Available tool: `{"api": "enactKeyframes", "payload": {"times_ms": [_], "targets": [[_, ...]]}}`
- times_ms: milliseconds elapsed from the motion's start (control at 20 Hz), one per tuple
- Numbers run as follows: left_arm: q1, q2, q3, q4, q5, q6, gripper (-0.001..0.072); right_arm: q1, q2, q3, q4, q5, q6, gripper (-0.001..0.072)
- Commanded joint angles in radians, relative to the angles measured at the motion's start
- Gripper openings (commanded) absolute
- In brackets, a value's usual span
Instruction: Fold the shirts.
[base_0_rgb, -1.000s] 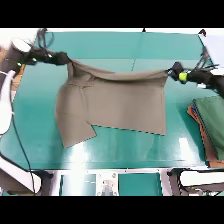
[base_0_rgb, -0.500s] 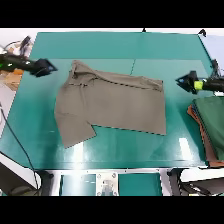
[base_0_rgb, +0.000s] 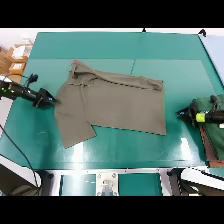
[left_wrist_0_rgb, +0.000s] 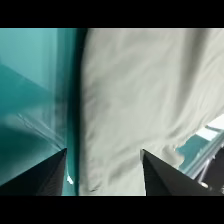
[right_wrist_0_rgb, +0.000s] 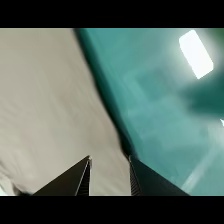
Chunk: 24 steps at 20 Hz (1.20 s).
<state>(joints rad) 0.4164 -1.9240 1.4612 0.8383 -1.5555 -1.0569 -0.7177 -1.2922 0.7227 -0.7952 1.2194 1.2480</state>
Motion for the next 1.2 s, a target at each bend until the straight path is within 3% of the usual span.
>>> {"api": "enactKeyframes", "payload": {"times_ms": [0, 100, 150, 200, 250, 600, 800, 850, 900, 950, 1150], "targets": [[-0.004, -0.002, -0.105, 0.042, -0.013, 0.017, 0.0531, -0.009, 0.027, -0.122, -0.056, -0.023, 0.008, 0.0339], [-0.006, -0.002, -0.124, 0.035, -0.035, 0.017, 0.0529, -0.01, 0.027, -0.146, -0.071, -0.026, 0.008, 0.0341], [-0.011, -0.002, -0.126, 0.033, -0.04, 0.019, 0.039, -0.009, 0.027, -0.152, -0.082, -0.026, 0.009, 0.0362], [-0.013, -0.001, -0.126, 0.026, -0.042, 0.031, 0.0172, -0.009, 0.027, -0.158, -0.086, -0.026, 0.009, 0.0372], [-0.014, -0.001, -0.126, 0.014, -0.04, 0.039, 0.0031, -0.009, 0.027, -0.166, -0.086, -0.026, 0.009, 0.0372], [-0.016, 0.0, -0.125, -0.014, 0.008, 0.036, 0.0033, 0.105, 0.024, -0.294, -0.031, -0.114, 0.004, 0.0397], [-0.016, 0.027, -0.126, -0.06, 0.044, 0.039, 0.0032, 0.19, 0.024, -0.292, 0.088, -0.15, -0.033, 0.0349], [-0.016, 0.042, -0.126, -0.059, 0.05, 0.043, 0.0032, 0.196, 0.025, -0.29, 0.121, -0.145, -0.06, 0.0269], [-0.016, 0.061, -0.126, -0.058, 0.051, 0.046, 0.0032, 0.198, 0.025, -0.286, 0.133, -0.136, -0.082, 0.0126], [-0.016, 0.078, -0.126, -0.056, 0.051, 0.048, 0.0032, 0.197, 0.027, -0.278, 0.132, -0.123, -0.094, 0.0042], [-0.016, 0.248, -0.125, -0.086, 0.059, 0.068, 0.0032, 0.196, 0.134, -0.114, 0.162, -0.018, -0.105, 0.0014]]}}
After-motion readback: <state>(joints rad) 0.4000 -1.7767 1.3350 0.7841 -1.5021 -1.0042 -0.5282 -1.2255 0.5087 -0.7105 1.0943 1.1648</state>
